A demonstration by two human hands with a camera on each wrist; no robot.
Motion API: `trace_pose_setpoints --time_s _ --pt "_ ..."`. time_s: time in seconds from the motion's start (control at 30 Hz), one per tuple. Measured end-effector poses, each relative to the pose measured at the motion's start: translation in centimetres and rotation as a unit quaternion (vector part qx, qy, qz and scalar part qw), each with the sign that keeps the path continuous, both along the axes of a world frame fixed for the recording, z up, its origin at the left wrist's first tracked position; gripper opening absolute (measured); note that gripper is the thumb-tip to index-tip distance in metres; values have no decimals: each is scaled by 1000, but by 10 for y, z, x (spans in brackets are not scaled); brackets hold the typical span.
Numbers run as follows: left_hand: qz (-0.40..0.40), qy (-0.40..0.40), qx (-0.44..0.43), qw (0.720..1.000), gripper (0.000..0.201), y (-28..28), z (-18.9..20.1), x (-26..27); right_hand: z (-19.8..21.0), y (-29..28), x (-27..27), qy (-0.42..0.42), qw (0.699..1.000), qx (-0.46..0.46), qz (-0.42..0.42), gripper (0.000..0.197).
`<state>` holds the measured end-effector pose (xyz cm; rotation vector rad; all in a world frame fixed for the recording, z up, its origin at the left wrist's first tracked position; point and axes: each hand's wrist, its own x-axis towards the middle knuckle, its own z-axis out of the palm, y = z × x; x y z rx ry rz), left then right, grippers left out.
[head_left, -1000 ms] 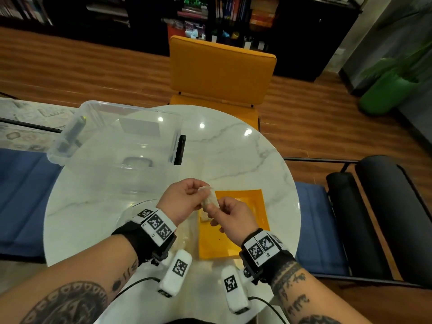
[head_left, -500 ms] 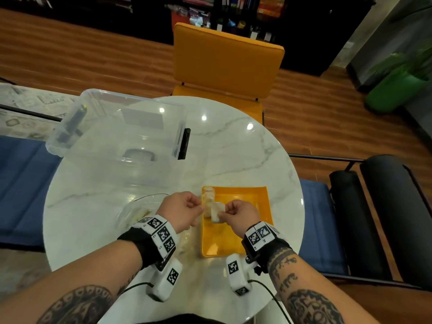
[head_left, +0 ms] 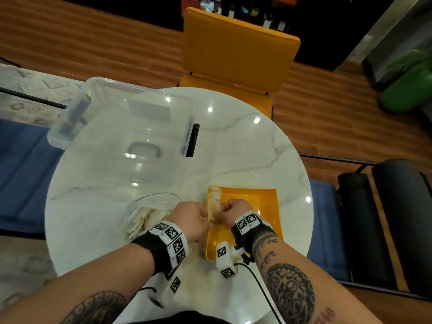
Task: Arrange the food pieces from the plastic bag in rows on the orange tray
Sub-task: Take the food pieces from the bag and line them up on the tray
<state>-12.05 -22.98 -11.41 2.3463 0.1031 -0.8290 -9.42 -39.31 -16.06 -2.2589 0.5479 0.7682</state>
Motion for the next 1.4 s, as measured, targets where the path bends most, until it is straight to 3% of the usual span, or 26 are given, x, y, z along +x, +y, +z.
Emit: trace_pose_setpoints --time_s 0.33,0.53,0.73,0.83,0.97,1.03,1.2,1.4 --pt "13 -20 -12 1000 24 3 -2 -4 15 -2 -7 -25 999 -24 6 28" --pt "64 -97 -46 992 14 39 22 -6 35 -16 -58 -43 985 -33 162 20" --pt "54 -61 13 997 14 101 24 -17 35 -20 -109 -34 948 -100 301 43" --pt "1 -101 104 989 32 105 1 -22 34 -16 -111 -44 934 -123 333 43" --pt "-82 -117 167 975 77 89 -24 -30 31 -14 -111 -39 932 -141 332 43" --pt "-102 -115 193 969 89 80 -30 -35 30 -14 -112 -39 934 -139 326 43" --pt "-133 -183 206 952 60 73 -38 -45 30 -13 -112 -36 938 -137 317 43" --pt "-125 -210 156 957 44 81 -36 -45 29 -14 -113 -34 940 -132 314 40"
